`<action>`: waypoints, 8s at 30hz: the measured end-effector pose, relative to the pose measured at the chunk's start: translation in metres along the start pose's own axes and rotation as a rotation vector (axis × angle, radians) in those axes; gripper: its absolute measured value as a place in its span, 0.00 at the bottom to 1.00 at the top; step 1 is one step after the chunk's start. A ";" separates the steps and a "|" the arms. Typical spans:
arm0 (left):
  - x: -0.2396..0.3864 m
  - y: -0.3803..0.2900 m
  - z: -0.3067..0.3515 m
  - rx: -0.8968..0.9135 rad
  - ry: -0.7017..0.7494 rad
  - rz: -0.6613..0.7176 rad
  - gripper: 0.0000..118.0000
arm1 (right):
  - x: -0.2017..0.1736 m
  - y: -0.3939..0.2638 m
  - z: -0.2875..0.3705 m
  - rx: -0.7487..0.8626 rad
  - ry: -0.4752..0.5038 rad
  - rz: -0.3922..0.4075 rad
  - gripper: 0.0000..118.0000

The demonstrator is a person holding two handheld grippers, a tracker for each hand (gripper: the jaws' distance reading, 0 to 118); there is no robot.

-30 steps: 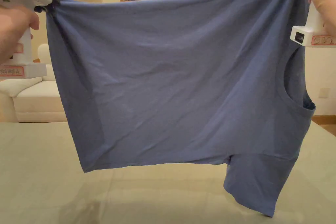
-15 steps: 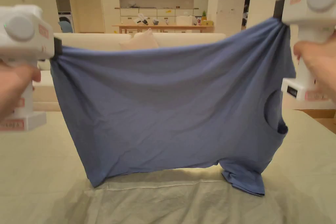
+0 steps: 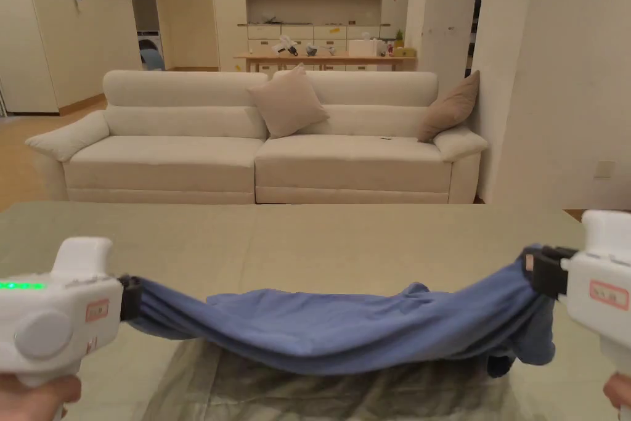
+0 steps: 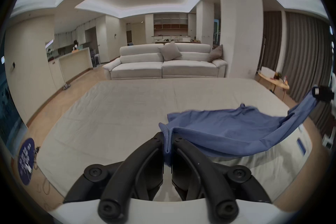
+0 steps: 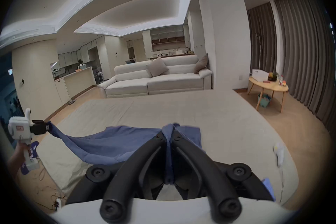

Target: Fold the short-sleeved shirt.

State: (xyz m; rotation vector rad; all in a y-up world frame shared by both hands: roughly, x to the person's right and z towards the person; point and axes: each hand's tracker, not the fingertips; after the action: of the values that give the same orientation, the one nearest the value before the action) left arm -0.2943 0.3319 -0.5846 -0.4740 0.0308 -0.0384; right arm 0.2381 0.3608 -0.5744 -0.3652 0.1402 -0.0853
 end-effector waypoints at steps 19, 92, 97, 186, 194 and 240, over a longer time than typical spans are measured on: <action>-0.009 -0.231 0.030 -0.515 0.001 0.103 0.04 | 0.049 -0.256 0.038 -0.559 -0.049 -0.014 0.04; -0.025 -0.253 0.048 -0.509 -0.043 0.176 0.10 | 0.011 -0.111 0.149 -0.009 -0.113 -0.061 0.00; -0.023 -0.225 0.061 -0.409 -0.070 0.201 0.07 | 0.018 -0.141 0.128 -0.103 -0.097 -0.066 0.00; -0.007 -0.020 0.126 0.141 -0.110 0.221 0.00 | -0.001 0.006 0.118 0.327 0.024 -0.037 0.00; -0.030 -0.086 0.011 -0.256 -0.296 0.409 0.00 | 0.002 -0.002 0.110 0.275 0.003 -0.004 0.00; -0.006 -0.128 -0.109 -0.438 -0.124 0.271 0.04 | 0.103 -0.234 -0.096 -0.485 -0.045 -0.256 0.96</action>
State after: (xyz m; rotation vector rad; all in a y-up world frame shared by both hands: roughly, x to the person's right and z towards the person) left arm -0.3079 0.1692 -0.6229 -0.9050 -0.0198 0.2686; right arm 0.3112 0.0985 -0.5915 -0.8687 0.0671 -0.2987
